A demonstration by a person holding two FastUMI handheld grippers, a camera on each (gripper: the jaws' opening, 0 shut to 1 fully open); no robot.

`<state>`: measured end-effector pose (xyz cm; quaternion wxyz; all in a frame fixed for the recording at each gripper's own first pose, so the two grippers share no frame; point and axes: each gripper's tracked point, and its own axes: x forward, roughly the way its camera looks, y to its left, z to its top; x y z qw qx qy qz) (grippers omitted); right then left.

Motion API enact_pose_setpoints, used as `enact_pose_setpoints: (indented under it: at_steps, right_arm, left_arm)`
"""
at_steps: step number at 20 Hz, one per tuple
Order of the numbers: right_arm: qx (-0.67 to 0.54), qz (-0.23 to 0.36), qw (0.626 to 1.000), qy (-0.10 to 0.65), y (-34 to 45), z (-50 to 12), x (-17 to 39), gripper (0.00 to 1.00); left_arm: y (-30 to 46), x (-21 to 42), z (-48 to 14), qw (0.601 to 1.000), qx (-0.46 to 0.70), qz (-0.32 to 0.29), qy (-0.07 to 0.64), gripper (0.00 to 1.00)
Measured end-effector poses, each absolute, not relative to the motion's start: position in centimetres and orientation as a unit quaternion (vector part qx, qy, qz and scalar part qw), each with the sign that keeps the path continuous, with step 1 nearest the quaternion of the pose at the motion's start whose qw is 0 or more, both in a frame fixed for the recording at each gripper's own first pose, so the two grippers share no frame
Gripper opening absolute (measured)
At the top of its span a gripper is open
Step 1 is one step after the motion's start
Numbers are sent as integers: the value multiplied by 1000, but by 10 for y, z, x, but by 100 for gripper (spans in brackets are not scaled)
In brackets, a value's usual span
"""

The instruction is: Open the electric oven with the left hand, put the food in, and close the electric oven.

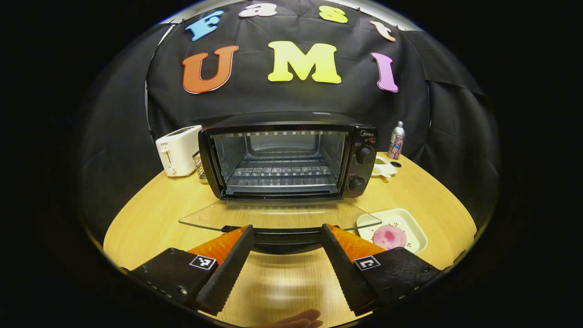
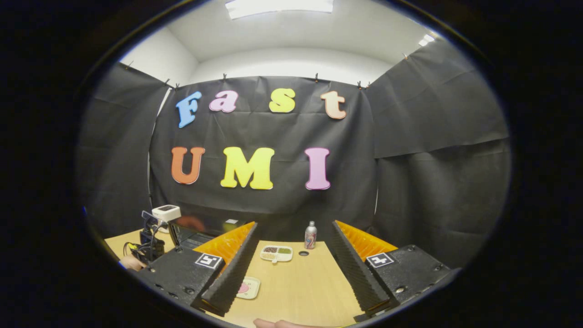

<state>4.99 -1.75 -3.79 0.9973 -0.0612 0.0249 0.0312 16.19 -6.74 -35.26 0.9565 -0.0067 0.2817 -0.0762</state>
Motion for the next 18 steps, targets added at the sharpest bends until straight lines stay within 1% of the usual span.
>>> enact_pose_setpoints:
  at_steps: [10, 15, 17, 18]
  right_arm:
    - [-61, 30, 996, 50, -19, -63, 59, 96]
    - [-53, 41, 994, 84, -9, -84, 65, 96]
    - [-51, 42, 993, 96, -8, -90, 71, 96]
    - [-57, 37, 993, 99, -9, -91, 76, 96]
  left_arm:
    - [-71, 144, -409, 947, 5, -81, 310, 94]
    - [-68, 146, -402, 954, 1, -79, 288, 94]
    - [-60, 147, -390, 961, 14, -63, 268, 95]
    - [-55, 147, -383, 964, 23, -56, 258, 97]
